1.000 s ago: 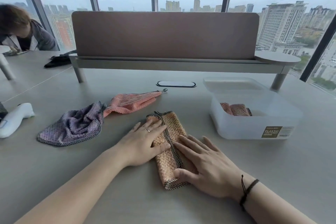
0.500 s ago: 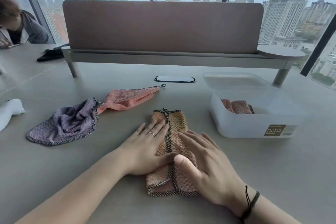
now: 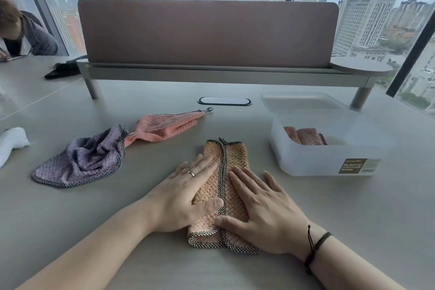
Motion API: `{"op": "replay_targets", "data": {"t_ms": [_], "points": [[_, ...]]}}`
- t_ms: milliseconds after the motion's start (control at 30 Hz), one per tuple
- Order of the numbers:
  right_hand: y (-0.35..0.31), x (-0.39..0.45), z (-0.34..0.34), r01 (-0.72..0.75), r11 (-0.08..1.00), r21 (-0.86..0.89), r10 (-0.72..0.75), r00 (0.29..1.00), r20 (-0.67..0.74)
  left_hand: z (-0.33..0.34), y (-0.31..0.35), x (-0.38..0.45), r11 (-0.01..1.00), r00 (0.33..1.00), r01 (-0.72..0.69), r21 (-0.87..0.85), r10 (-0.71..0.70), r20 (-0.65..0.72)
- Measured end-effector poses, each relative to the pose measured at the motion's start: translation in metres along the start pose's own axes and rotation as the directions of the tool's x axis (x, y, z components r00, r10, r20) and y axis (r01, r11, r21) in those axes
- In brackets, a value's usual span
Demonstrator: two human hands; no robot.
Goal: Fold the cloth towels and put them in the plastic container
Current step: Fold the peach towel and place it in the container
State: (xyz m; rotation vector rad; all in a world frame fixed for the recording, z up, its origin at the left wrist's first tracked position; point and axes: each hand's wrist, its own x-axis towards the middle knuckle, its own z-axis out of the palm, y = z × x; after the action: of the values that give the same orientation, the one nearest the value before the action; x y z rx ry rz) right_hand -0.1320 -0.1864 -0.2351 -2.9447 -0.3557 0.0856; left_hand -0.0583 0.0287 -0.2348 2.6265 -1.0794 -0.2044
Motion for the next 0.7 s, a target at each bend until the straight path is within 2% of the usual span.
{"op": "replay_targets", "data": {"t_ms": [100, 233, 300, 367, 433, 533, 700], "points": [[0.001, 0.001, 0.000, 0.008, 1.000, 0.002, -0.008, 1.000, -0.008, 0.005, 0.006, -0.012, 0.986, 0.997, -0.042, 0.163, 0.030, 0.073], [0.007, -0.001, 0.000, 0.063, 0.997, 0.040, -0.062, 0.998, -0.032, 0.006, 0.010, -0.012, 0.968, 0.991, -0.013, 0.251, -0.020, 0.131], [0.013, -0.003, -0.002, 0.130, 0.975, 0.182, -0.110, 0.987, -0.117, 0.006, 0.010, -0.011, 0.965, 0.990, -0.004, 0.261, -0.033, 0.137], [0.023, -0.009, -0.004, 0.193, 0.901, 0.389, -0.114, 0.969, -0.217, 0.007, 0.009, -0.012, 0.963, 0.989, -0.004, 0.270, -0.036, 0.142], [0.035, -0.017, -0.003, 0.208, 0.843, 0.497, -0.106, 0.969, -0.225, 0.007, 0.008, -0.012, 0.964, 0.988, 0.001, 0.265, -0.043, 0.151], [0.043, -0.030, -0.002, 0.223, 0.850, 0.476, -0.168, 0.973, -0.156, 0.007, 0.009, -0.013, 0.966, 0.988, 0.005, 0.258, -0.045, 0.147], [0.032, -0.039, -0.007, 0.296, 0.918, 0.262, -0.283, 0.955, -0.087, 0.008, 0.010, -0.013, 0.967, 0.992, 0.013, 0.256, -0.045, 0.119]]}}
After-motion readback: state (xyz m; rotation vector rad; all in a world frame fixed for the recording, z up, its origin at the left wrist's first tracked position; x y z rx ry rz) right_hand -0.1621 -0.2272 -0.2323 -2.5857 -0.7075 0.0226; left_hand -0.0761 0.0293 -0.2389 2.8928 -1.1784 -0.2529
